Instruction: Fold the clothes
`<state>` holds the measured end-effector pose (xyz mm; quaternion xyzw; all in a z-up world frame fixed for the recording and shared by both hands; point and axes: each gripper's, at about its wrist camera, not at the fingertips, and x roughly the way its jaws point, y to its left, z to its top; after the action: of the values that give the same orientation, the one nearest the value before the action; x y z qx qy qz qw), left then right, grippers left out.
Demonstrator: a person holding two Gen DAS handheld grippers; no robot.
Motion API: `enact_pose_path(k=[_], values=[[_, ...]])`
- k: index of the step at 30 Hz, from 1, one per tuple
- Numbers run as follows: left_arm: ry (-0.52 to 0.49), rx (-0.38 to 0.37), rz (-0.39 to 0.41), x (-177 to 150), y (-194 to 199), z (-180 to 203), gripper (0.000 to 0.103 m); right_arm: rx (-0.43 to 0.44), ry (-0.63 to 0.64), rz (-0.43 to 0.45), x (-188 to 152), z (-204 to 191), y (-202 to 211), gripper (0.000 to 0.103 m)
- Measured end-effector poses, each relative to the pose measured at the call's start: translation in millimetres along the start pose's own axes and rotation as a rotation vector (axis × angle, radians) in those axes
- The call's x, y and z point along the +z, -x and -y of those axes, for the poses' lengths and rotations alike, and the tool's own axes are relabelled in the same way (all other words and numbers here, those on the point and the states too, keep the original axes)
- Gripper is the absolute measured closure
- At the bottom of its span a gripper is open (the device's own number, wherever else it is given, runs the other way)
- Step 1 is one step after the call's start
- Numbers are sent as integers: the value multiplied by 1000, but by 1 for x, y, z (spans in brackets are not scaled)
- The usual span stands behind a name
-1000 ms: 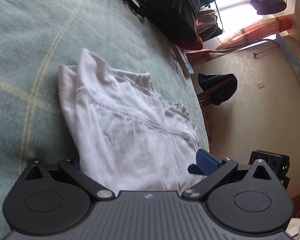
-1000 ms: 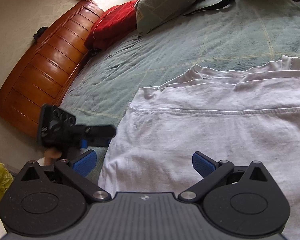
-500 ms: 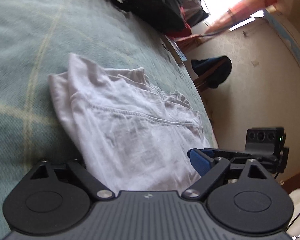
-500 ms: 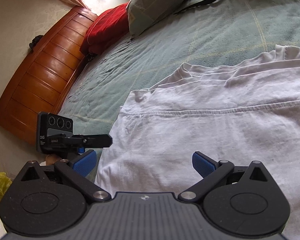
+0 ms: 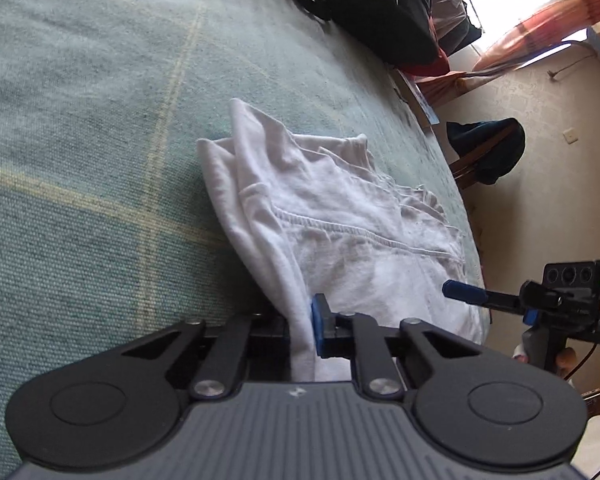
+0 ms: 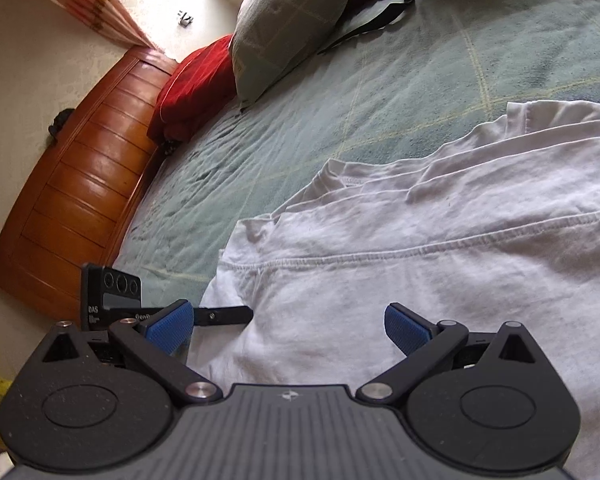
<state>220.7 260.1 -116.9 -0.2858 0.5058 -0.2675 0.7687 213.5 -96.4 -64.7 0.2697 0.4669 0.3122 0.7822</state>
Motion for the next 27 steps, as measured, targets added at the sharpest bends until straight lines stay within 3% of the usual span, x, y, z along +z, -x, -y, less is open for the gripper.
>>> enact_pose_path(k=[8,19,27], values=[[-3,32,4,-1,2,6,88,-27,-54,-93,6,7,-33,0],[-6,67,3,1,4,13,88,-142,36,-3,50,4,-63,0],[-47,162,12,-1,2,32,88,-126,43,0,33,6,-38,0]])
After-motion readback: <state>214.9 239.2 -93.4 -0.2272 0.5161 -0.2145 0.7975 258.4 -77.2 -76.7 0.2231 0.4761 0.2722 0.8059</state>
